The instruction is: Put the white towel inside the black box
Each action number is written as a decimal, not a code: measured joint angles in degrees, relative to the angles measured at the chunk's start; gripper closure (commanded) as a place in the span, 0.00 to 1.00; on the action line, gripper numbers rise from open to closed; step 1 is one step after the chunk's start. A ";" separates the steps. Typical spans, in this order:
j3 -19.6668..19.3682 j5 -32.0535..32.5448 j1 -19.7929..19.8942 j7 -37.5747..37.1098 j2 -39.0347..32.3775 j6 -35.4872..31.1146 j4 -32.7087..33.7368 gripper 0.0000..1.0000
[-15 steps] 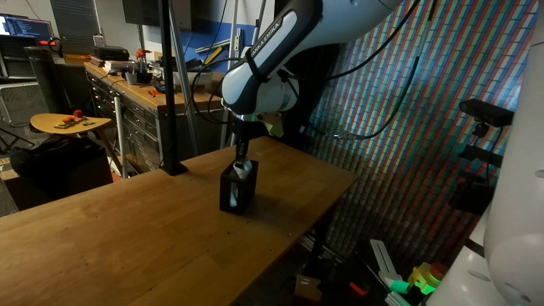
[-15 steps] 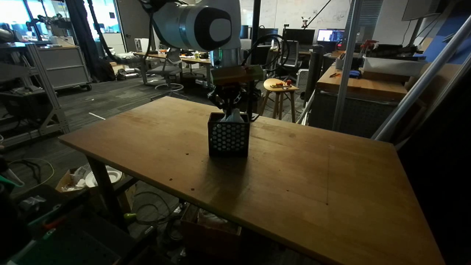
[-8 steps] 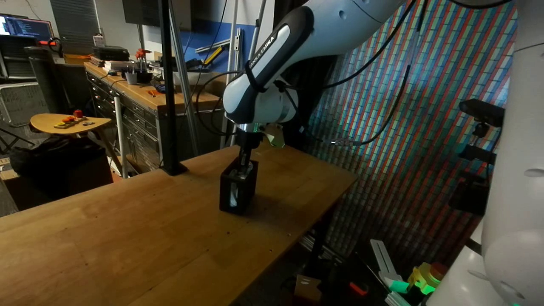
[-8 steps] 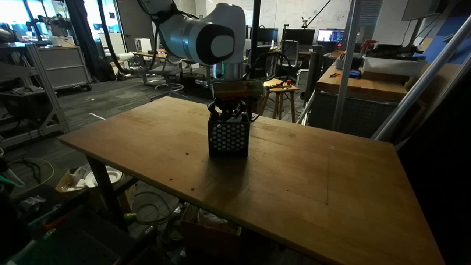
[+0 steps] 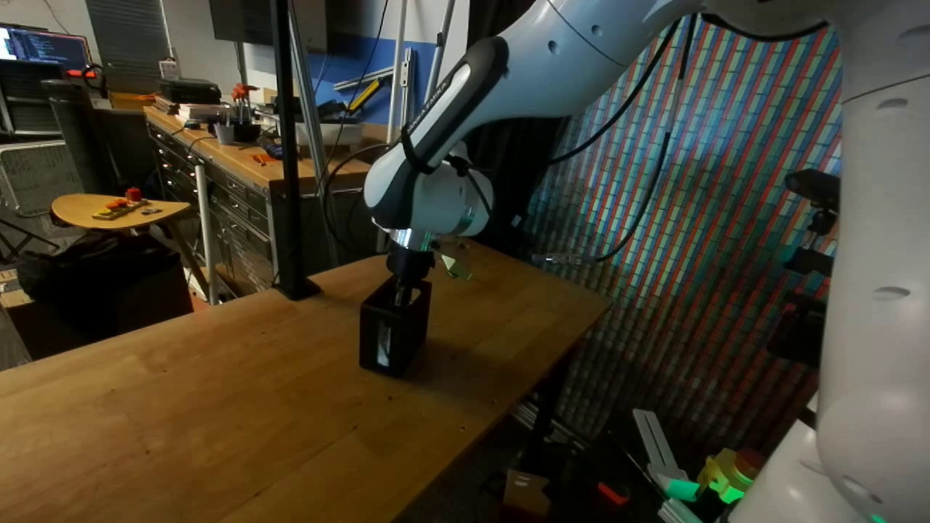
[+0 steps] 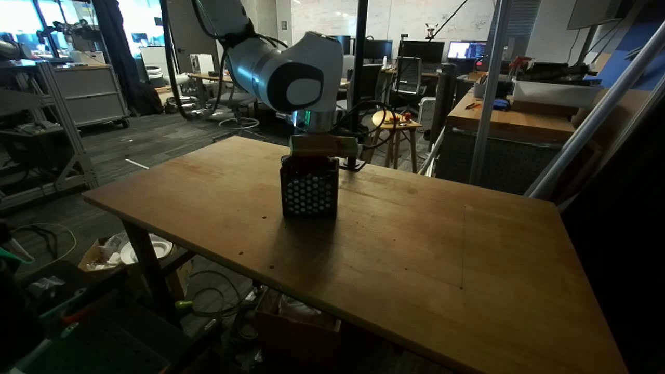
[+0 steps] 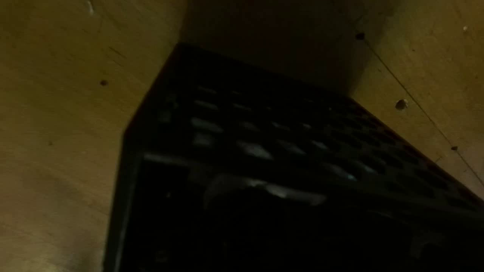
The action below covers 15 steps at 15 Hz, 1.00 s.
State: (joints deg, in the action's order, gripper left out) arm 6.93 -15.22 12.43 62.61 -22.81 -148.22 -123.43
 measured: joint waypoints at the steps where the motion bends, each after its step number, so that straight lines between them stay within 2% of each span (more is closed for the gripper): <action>1: 0.87 -1.80 0.60 1.12 -0.51 -0.53 0.00 1.00; 7: 4.12 -10.69 4.38 7.33 -1.92 -1.27 -0.21 1.00; 12: 2.97 -10.38 4.86 7.75 0.01 -1.19 -1.72 1.00; 15: 1.17 -6.56 4.22 7.55 3.91 -0.73 -3.16 1.00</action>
State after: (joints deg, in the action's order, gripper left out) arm 8.09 -21.78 16.65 70.16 -18.90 -148.96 -126.59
